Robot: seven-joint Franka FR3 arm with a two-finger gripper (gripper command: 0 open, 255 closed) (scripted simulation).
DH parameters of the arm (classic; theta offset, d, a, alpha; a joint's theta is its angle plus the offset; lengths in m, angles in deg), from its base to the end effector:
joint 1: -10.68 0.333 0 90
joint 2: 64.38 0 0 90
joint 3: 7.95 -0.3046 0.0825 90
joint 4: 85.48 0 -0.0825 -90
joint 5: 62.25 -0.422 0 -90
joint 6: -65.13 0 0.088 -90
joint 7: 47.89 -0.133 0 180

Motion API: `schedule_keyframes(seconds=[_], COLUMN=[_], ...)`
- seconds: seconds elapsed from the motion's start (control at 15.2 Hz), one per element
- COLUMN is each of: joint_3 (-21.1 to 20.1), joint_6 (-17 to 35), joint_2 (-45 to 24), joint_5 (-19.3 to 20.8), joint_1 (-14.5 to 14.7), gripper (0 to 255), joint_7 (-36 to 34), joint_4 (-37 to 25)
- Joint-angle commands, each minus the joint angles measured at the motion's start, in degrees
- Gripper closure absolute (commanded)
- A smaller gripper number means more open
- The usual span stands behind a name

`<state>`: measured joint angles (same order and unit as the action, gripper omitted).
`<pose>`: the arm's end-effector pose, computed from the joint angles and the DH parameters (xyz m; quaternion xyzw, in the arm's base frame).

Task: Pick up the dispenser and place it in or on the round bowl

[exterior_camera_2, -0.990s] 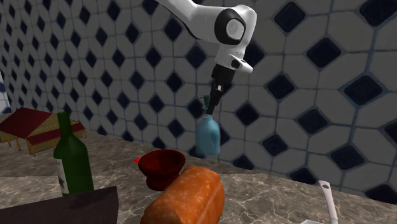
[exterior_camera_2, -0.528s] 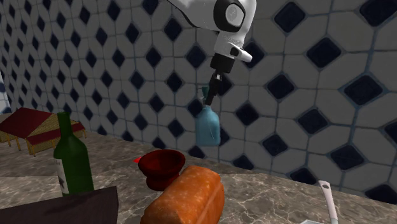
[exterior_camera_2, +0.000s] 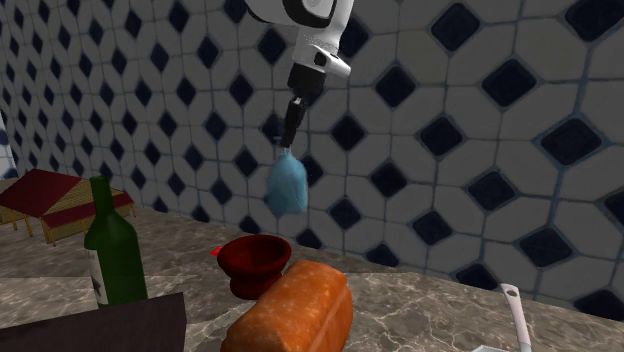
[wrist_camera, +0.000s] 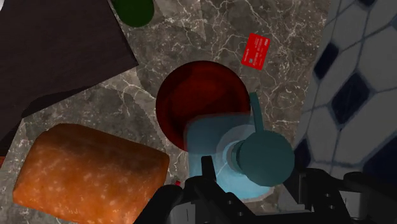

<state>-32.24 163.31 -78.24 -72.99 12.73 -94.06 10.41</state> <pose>0.5676 0.2893 0.4130 -0.9671 0.1920 0.1558 0.0598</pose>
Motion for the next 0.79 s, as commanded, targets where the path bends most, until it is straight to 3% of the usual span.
schedule_keyframes(seconds=[0.0, 0.33, 0.73], joint_3=[-0.76, -2.54, -2.65], joint_6=[0.70, 0.58, 4.94], joint_2=[3.36, 11.66, 10.75], joint_5=[-1.46, -5.43, -5.30], joint_1=[0.34, 1.46, 1.66], gripper=[255, 255, 255], joint_7=[-0.84, -2.95, -2.10], joint_4=[3.52, 10.31, 13.91])
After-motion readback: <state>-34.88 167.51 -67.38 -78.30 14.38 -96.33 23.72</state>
